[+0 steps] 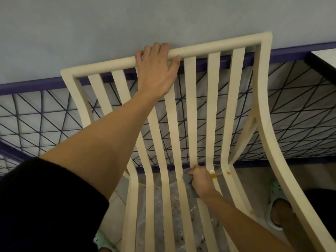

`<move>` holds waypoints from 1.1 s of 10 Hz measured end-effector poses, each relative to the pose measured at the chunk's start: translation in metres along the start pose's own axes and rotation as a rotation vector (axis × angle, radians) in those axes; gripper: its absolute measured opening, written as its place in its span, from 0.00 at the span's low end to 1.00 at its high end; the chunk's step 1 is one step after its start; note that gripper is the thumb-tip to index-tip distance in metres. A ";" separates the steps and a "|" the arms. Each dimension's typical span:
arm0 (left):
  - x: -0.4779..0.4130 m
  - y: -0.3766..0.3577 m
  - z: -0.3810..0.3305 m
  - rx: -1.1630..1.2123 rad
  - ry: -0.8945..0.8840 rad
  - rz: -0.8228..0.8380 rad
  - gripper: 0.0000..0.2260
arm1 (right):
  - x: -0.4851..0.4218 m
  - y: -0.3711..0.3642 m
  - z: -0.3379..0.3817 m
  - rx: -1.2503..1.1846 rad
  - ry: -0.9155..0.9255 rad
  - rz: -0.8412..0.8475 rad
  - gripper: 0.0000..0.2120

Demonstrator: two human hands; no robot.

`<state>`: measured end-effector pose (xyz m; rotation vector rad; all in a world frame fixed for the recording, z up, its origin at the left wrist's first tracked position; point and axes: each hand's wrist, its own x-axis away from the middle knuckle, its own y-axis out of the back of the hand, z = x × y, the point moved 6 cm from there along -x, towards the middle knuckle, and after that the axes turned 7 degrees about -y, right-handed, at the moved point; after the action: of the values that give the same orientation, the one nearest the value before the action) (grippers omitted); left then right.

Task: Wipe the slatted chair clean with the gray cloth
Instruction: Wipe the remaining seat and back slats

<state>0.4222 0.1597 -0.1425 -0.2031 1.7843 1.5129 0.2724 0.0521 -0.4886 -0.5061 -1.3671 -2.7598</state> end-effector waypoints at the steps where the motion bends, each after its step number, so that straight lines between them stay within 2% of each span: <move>1: 0.001 0.001 0.000 0.004 -0.013 0.040 0.19 | 0.020 -0.004 -0.009 -0.006 -0.038 0.044 0.17; 2: 0.003 0.006 -0.005 0.007 -0.018 0.118 0.21 | 0.057 -0.005 -0.016 0.004 -0.055 0.097 0.16; 4: 0.007 0.012 -0.009 0.005 -0.003 0.358 0.32 | 0.126 -0.009 -0.026 -0.113 -0.044 0.143 0.27; 5: 0.025 0.020 -0.018 0.073 0.035 0.377 0.36 | 0.161 -0.013 -0.038 -0.188 -0.057 0.123 0.28; 6: 0.086 0.027 -0.049 0.132 0.020 0.376 0.35 | 0.187 -0.009 -0.041 -0.184 -0.036 0.088 0.28; 7: 0.169 0.016 -0.078 0.248 -0.021 0.502 0.33 | 0.206 -0.015 -0.046 -0.038 0.012 0.138 0.25; 8: 0.260 -0.004 -0.097 0.414 0.097 0.675 0.30 | 0.222 -0.025 -0.064 -0.269 -0.017 0.118 0.14; 9: 0.340 -0.015 -0.116 0.519 0.213 0.759 0.27 | 0.237 -0.018 -0.064 -0.223 0.058 0.141 0.19; 10: 0.402 -0.023 -0.137 0.566 0.276 0.840 0.26 | 0.246 -0.006 -0.066 -0.243 0.026 0.228 0.20; 11: 0.456 -0.025 -0.153 0.540 0.328 0.918 0.27 | 0.251 0.023 -0.069 -0.349 -0.004 0.169 0.17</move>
<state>0.0546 0.1743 -0.4526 0.7756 2.6790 1.5294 0.0188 0.0157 -0.4357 -0.6052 -0.7984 -2.8606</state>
